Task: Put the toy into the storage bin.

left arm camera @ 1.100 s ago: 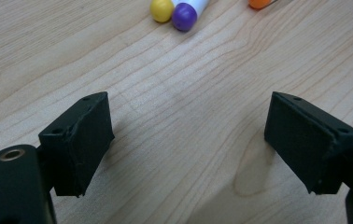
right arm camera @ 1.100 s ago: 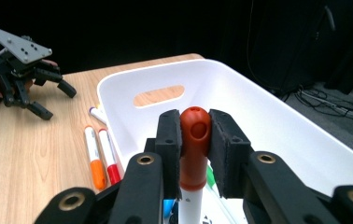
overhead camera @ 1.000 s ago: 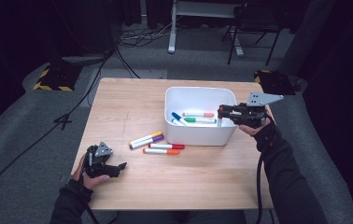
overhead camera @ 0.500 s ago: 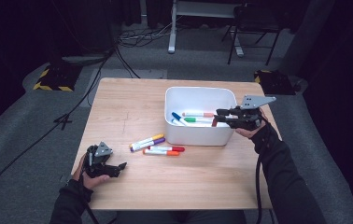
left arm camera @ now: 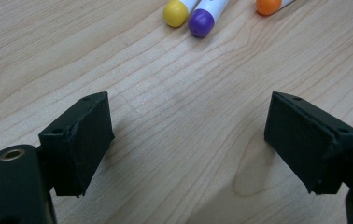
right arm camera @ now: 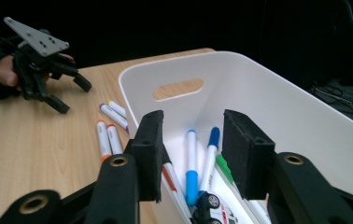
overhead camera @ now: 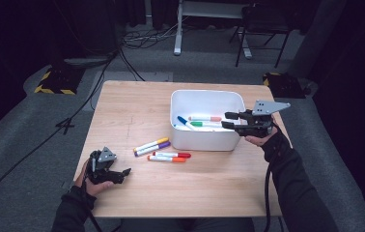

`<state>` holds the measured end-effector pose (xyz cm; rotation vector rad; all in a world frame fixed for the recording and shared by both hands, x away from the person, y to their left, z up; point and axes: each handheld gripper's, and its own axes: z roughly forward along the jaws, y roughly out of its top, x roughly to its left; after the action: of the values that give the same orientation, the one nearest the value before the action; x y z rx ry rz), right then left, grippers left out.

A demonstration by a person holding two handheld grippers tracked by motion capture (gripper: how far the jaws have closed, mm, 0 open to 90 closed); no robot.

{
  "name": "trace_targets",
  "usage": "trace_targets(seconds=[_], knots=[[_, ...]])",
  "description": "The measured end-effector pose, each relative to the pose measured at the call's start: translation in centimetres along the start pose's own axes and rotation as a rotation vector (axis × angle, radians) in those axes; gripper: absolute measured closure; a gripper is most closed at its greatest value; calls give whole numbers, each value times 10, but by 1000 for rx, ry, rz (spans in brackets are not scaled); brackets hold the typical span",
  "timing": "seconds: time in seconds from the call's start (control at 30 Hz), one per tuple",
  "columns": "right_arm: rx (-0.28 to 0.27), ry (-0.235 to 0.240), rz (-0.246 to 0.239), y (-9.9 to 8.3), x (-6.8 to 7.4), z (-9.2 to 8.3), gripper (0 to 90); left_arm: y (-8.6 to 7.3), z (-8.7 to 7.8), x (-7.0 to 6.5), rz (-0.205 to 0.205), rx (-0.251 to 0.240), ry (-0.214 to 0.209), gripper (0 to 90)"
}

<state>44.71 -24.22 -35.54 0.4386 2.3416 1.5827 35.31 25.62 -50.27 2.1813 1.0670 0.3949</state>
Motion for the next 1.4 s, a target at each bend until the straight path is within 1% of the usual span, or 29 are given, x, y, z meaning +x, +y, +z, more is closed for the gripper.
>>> trace_targets(seconds=[0.17, 0.27, 0.4, 0.5, 0.57, 0.63, 0.7, 0.8, 0.83, 0.9, 0.93, 1.03, 1.1, 1.17, 1.23, 1.3, 1.37, 1.4], knots=[[-50, 42, -19, 6, 16, -5, 542, 0, 0, 0, 1, -1, 2, 157], [-58, 63, -40, 6, 28, -5, 509, 0, 0, 0, 1, 0, 0, 157], [-58, 87, -62, 4, 45, -1, 480, 0, 0, 0, 3, -1, 4, 157], [-44, 107, -82, -1, 57, 5, 457, 0, 0, 0, 3, -2, 5, 157], [-34, 129, -91, -6, 64, 9, 446, 0, 0, 0, 3, 0, 6, 157], [-21, 119, -108, -11, 71, 15, 448, 0, 0, 0, 2, -1, 0, 157], [-6, 136, -117, -17, 77, 22, 450, 0, 0, 0, 3, 0, 6, 157], [25, 163, -111, -29, 83, 35, 454, 0, 0, 0, 3, -1, 6, 157], [30, 168, -114, -32, 84, 40, 456, 0, 0, 0, 1, -1, 2, 157], [63, 186, -116, -42, 86, 53, 459, 0, 0, 0, 1, 0, 1, 157], [83, 191, -109, -47, 88, 59, 461, 0, 0, 0, 4, -1, 6, 157], [119, 216, -96, -60, 88, 77, 465, 0, 0, 0, 3, -1, 6, 157], [144, 214, -86, -67, 89, 86, 473, 0, 0, 0, 4, -1, 6, 157], [150, 219, -75, -73, 89, 94, 480, 0, 0, 0, 4, -1, 6, 157], [162, 228, -78, -76, 90, 101, 484, 0, -1, 0, 7, 2, 5, 158], [185, 222, -98, -79, 92, 110, 487, 0, 0, 0, 7, 1, -1, 158], [197, 214, -106, -81, 93, 118, 517, 0, 0, 0, 7, 1, -6, 158], [199, 210, -117, -82, 93, 121, 527, 0, 0, 0, 8, 2, -6, 158]])
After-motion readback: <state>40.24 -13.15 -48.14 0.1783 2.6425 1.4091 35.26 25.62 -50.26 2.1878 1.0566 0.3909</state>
